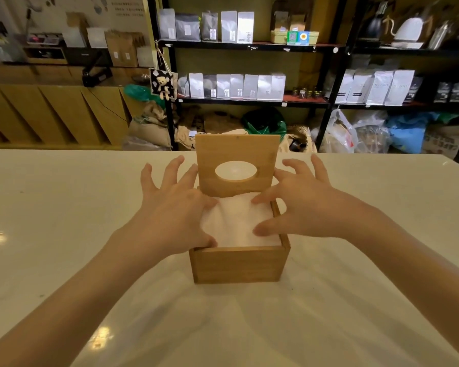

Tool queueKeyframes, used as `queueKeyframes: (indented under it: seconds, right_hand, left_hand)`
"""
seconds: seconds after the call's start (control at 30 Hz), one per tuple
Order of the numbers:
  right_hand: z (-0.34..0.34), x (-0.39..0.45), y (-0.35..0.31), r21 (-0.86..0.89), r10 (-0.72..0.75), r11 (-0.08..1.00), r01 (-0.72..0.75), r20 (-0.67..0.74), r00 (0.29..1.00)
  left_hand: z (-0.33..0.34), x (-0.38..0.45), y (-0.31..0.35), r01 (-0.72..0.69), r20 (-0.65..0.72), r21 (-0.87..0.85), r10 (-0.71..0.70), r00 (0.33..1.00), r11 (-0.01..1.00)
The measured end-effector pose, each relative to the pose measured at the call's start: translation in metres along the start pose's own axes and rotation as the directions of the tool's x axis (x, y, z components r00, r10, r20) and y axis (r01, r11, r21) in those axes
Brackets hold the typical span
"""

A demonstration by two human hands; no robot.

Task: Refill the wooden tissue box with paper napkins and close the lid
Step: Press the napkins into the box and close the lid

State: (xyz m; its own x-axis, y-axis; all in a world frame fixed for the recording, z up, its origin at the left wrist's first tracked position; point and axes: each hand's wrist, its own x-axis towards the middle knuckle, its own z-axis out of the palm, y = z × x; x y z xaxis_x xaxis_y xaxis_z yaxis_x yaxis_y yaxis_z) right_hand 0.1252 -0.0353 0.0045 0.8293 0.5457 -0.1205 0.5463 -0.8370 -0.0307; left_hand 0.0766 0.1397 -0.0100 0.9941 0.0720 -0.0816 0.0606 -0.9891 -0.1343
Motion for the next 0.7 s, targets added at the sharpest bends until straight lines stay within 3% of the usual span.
queueKeyframes:
  seconds: [0.37, 0.7]
  right_hand:
    - [0.008, 0.005, -0.001, -0.148, 0.054, 0.988, -0.049, 0.030, 0.998]
    - [0.006, 0.014, 0.002, -0.101, 0.081, 0.993, -0.065, 0.167, 0.983]
  left_hand:
    - [0.000, 0.007, 0.000, 0.010, 0.044, 0.020, -0.011, 0.999, 1.000]
    - [0.000, 0.019, -0.001, -0.014, 0.186, -0.010, 0.015, 0.983, 1.000]
